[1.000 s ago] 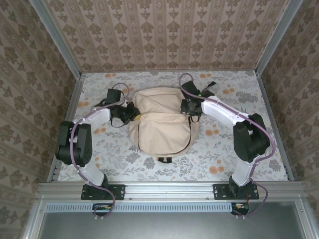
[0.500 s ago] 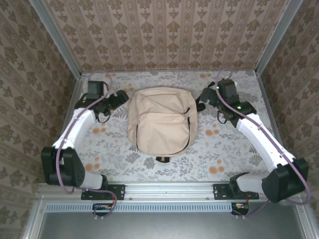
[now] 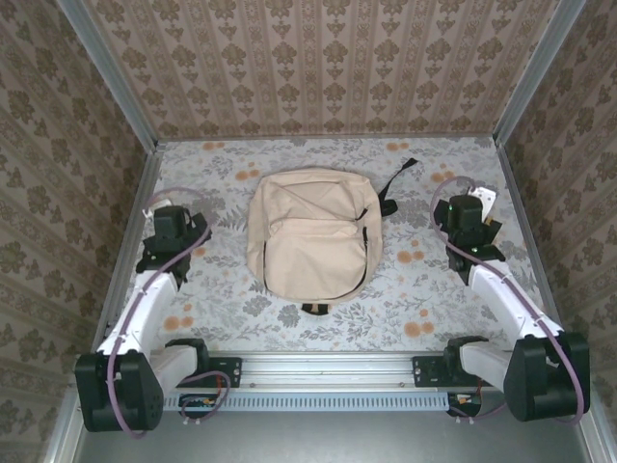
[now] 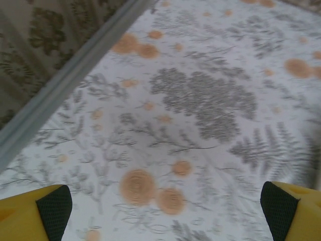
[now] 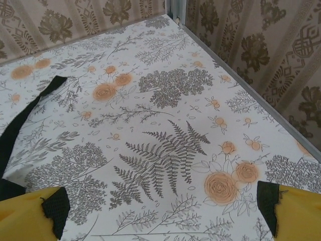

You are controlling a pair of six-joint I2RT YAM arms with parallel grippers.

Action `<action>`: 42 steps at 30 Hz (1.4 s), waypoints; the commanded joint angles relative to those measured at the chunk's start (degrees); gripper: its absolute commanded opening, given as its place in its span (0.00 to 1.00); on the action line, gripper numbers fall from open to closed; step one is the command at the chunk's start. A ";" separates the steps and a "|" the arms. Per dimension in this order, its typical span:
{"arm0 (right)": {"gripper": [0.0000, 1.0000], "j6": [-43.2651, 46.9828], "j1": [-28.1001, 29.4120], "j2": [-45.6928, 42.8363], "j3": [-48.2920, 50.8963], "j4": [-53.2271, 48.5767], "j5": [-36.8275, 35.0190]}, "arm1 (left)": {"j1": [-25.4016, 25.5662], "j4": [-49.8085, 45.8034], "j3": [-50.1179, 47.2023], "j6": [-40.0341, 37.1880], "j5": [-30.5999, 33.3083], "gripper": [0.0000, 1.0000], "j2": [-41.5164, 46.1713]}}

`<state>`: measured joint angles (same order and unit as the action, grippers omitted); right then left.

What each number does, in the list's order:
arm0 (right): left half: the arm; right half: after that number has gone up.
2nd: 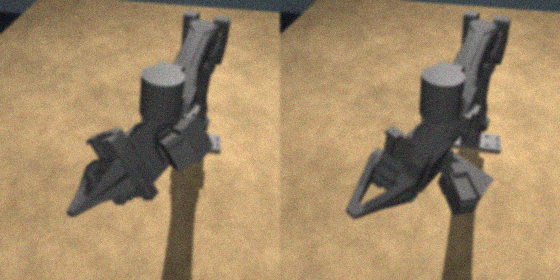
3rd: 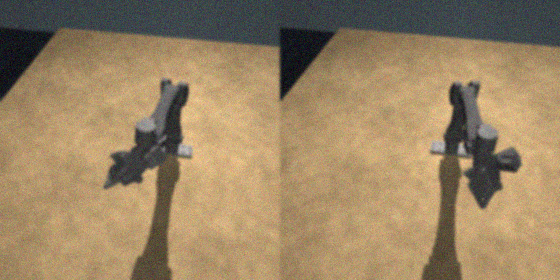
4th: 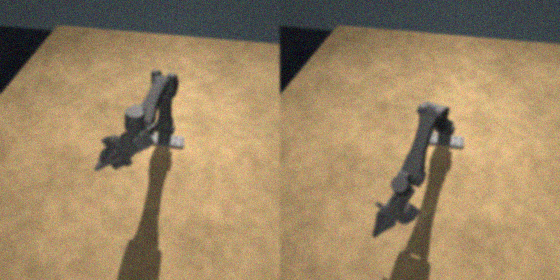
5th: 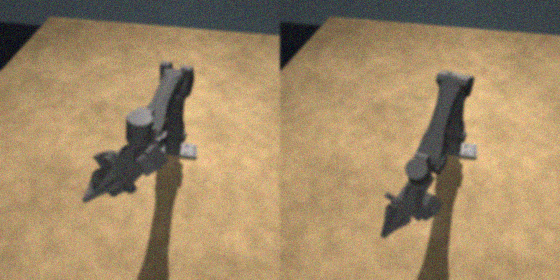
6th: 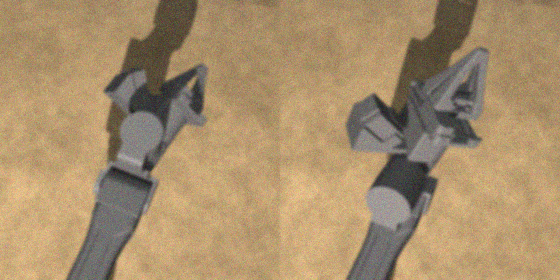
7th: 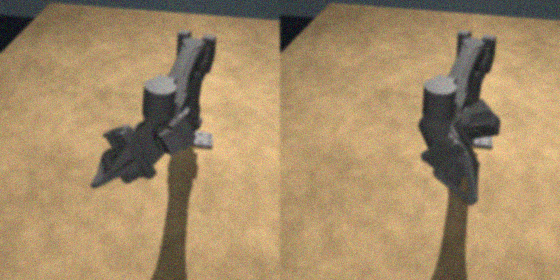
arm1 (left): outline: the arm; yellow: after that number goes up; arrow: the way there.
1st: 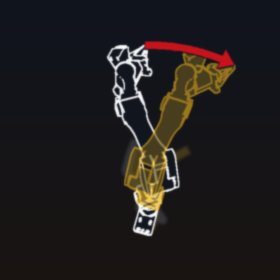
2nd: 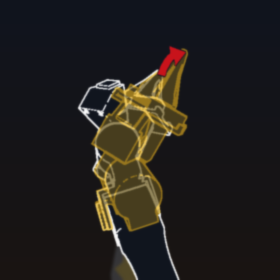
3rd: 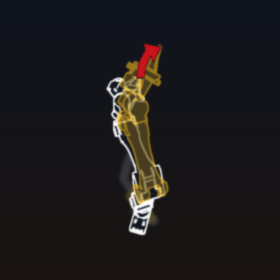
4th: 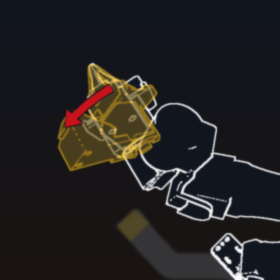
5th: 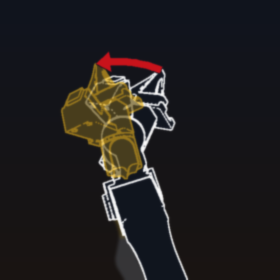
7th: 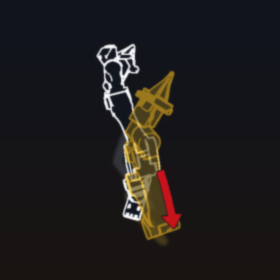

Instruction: Pack the student bag

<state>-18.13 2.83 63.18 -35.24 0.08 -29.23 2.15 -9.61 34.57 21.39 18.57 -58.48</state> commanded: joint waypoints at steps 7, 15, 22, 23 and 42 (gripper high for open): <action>1.00 7.69 -0.10 6.65 8.93 24.29 5.10 | -0.83 27.30 -11.55 -12.25 7.85 1.00 -2.40; 1.00 11.71 -0.02 11.75 12.65 37.63 13.56 | -1.63 51.72 -19.01 -19.80 -3.76 1.00 -10.71; 1.00 15.84 -0.01 15.79 14.41 46.61 17.31 | -2.33 66.93 -19.83 -20.42 -11.66 1.00 -21.49; 1.00 15.97 -0.02 16.10 14.31 47.38 17.65 | -2.39 67.98 -19.81 -20.35 -11.86 1.00 -22.83; 1.00 15.49 -0.39 24.70 12.63 50.66 18.69 | 0.31 60.27 -12.06 -23.19 -9.68 1.00 -29.67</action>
<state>-2.74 2.81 87.39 -21.43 49.56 -11.53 2.28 52.77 21.93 -0.30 7.94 -87.83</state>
